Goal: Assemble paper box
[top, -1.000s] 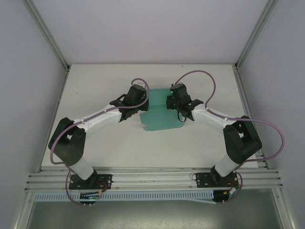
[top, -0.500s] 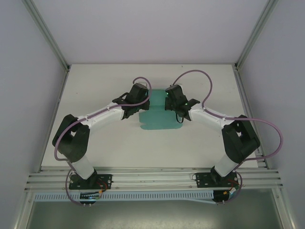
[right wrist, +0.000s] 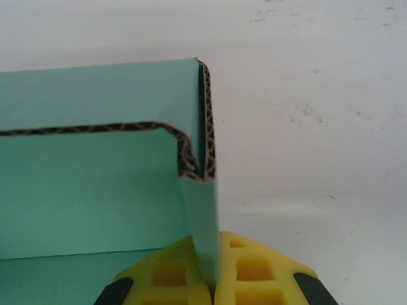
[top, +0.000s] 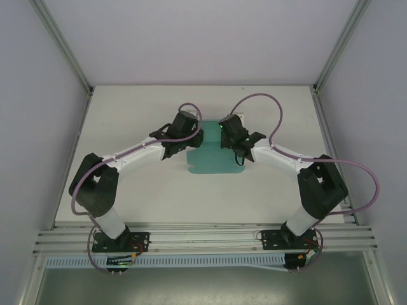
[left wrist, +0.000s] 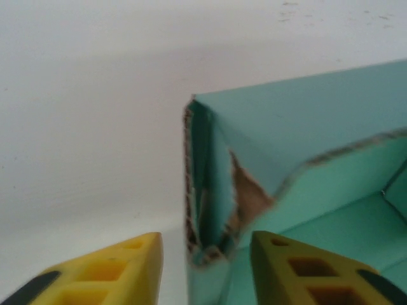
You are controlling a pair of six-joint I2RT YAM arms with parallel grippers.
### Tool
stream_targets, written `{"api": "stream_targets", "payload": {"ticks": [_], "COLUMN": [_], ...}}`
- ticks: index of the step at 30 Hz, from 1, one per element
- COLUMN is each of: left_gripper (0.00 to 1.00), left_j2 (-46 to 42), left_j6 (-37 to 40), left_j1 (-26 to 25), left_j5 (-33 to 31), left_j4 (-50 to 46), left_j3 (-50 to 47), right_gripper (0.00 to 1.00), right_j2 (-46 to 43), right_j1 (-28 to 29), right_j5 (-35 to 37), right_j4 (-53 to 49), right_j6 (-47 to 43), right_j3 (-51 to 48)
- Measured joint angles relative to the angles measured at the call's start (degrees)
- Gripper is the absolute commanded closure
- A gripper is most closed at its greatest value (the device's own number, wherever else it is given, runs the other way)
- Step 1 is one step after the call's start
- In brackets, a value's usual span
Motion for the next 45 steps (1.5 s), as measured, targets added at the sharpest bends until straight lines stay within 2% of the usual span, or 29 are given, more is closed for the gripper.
{"api": "stream_targets", "payload": {"ticks": [4, 8, 13, 23, 26, 29, 34, 38, 45], "left_gripper": [0.47, 0.49, 0.52, 0.65, 0.77, 0.84, 0.87, 1.0, 1.0], "left_j2": [-5.3, -9.2, -9.5, -1.4, 0.2, 2.1, 6.5, 10.4, 14.3], "left_j6": [0.4, 0.5, 0.5, 0.5, 0.3, -0.3, -0.5, -0.4, -2.5], "left_j1": [0.0, 0.0, 1.0, 1.6, 1.6, 1.5, 1.3, 0.0, -1.9], "left_j5": [0.5, -0.4, -0.2, 2.5, 1.9, 0.3, -3.6, -8.2, -16.2], "left_j4": [0.7, 0.9, 1.0, 1.9, 1.3, 0.7, -1.0, -3.6, -10.3], "left_j3": [-2.3, -3.2, -4.1, -1.2, 0.4, 2.7, 6.8, 10.3, 16.1], "right_gripper": [1.0, 1.0, 1.0, 1.0, 1.0, 1.0, 1.0, 1.0, 1.0], "right_j2": [-0.2, -0.5, -0.7, -0.7, -0.9, -1.2, -1.5, -1.5, -0.4], "right_j1": [0.0, 0.0, 0.0, 0.3, 0.3, 0.3, 0.5, 0.8, 1.4], "right_j5": [1.0, 1.3, 1.8, 1.7, 1.6, 1.1, 1.1, 1.3, 3.3], "right_j4": [-0.3, -0.4, -0.5, -0.7, -0.7, -0.6, -0.6, -0.9, -2.0], "right_j6": [0.0, 0.0, 0.0, 0.0, 0.0, 0.0, -0.1, -0.1, 0.1], "right_j3": [0.1, 0.1, 0.1, 0.1, 0.1, 0.1, 0.1, 0.1, 1.2]}}
